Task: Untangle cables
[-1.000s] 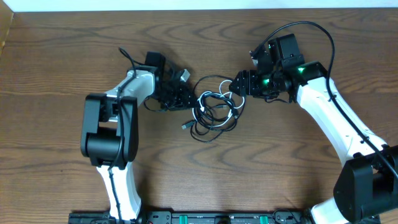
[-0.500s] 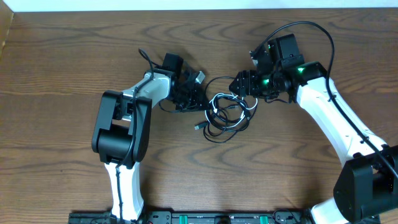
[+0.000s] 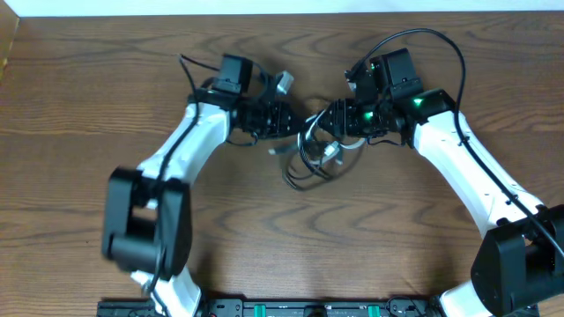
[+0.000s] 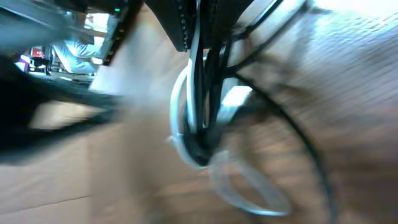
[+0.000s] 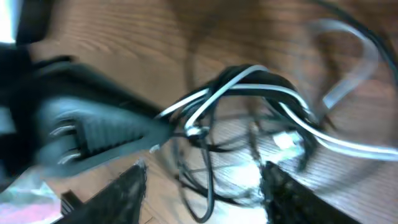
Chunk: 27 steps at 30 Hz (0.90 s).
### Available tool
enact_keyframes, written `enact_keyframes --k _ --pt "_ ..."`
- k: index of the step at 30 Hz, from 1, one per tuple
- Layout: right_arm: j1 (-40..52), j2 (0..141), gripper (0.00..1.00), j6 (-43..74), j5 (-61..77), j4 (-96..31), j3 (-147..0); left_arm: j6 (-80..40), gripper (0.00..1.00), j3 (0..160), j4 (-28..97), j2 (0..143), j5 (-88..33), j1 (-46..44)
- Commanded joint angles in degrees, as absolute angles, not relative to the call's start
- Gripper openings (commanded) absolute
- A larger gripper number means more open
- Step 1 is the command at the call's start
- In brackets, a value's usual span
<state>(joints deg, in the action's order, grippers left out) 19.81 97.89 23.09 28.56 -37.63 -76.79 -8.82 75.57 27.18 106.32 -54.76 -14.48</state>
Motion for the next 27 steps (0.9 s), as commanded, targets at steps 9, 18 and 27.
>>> enact_keyframes --k 9,18,27 --pt "20.2 96.8 0.40 31.9 34.2 -31.5 -77.8 -9.7 0.07 76.1 27.3 100.4 -55.9 -14.5" --pt "20.6 96.8 0.33 36.4 30.9 -32.8 -77.8 -11.6 0.07 76.1 27.3 100.4 -53.3 -14.5" --pt "21.0 96.8 0.33 36.4 30.0 -31.9 -77.5 -12.8 0.08 76.1 27.3 100.4 -53.3 -14.5"
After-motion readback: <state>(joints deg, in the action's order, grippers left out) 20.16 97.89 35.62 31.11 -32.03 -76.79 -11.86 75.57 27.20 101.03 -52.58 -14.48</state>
